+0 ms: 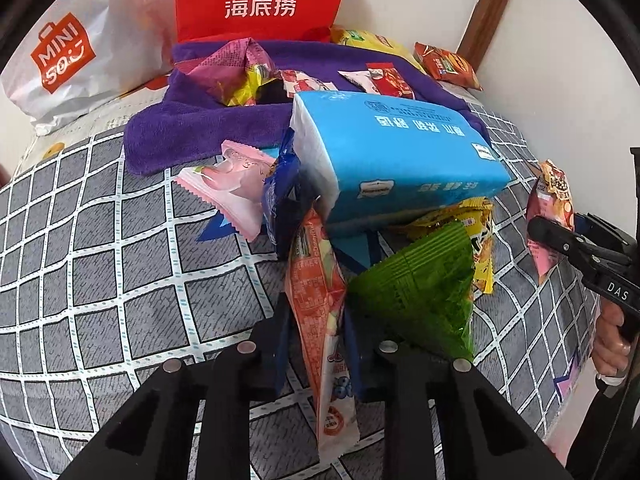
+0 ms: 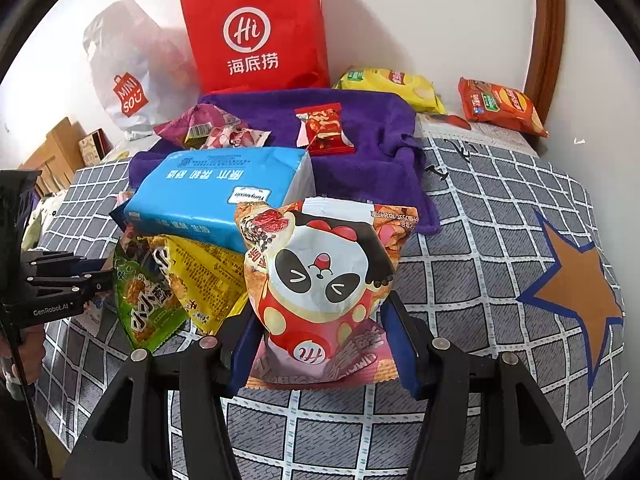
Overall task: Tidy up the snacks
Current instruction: 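Carry both held packets up toward the purple towel, then open the right tool over the towel while the left tool releases its stick packet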
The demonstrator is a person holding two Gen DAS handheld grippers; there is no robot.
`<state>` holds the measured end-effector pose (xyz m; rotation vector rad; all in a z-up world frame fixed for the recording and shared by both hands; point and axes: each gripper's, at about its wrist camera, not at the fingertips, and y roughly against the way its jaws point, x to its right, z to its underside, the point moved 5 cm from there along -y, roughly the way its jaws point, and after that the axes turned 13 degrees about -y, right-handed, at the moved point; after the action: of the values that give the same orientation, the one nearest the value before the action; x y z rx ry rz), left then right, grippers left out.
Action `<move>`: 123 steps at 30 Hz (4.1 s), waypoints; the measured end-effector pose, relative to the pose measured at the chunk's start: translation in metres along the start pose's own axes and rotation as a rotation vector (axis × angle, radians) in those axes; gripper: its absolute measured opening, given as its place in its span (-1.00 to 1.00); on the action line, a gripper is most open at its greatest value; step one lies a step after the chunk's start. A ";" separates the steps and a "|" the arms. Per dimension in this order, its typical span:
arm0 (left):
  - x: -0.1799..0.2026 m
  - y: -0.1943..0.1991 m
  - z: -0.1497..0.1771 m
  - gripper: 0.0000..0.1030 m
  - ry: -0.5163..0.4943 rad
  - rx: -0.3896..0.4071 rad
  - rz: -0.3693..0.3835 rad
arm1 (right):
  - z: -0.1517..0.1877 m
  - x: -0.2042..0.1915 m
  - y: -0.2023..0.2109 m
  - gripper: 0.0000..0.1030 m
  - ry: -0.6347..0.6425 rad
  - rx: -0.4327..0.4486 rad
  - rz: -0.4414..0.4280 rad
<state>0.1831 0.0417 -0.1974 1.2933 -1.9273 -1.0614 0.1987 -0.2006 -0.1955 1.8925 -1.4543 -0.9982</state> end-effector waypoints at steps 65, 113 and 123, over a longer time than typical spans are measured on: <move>0.006 0.090 -0.061 -0.62 0.022 0.205 0.115 | -0.058 -0.053 0.033 0.12 0.085 0.105 -0.068; -0.069 0.014 -0.203 -0.66 0.136 0.223 0.120 | -0.209 -0.056 -0.088 0.12 0.072 0.031 -0.034; -0.079 -0.013 -0.197 -0.66 0.156 0.169 0.132 | -0.204 -0.035 -0.108 0.12 0.093 -0.037 0.019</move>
<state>0.3769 0.0543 -0.1100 1.2783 -1.9858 -0.7246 0.4210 -0.1414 -0.1557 1.8703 -1.3881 -0.9095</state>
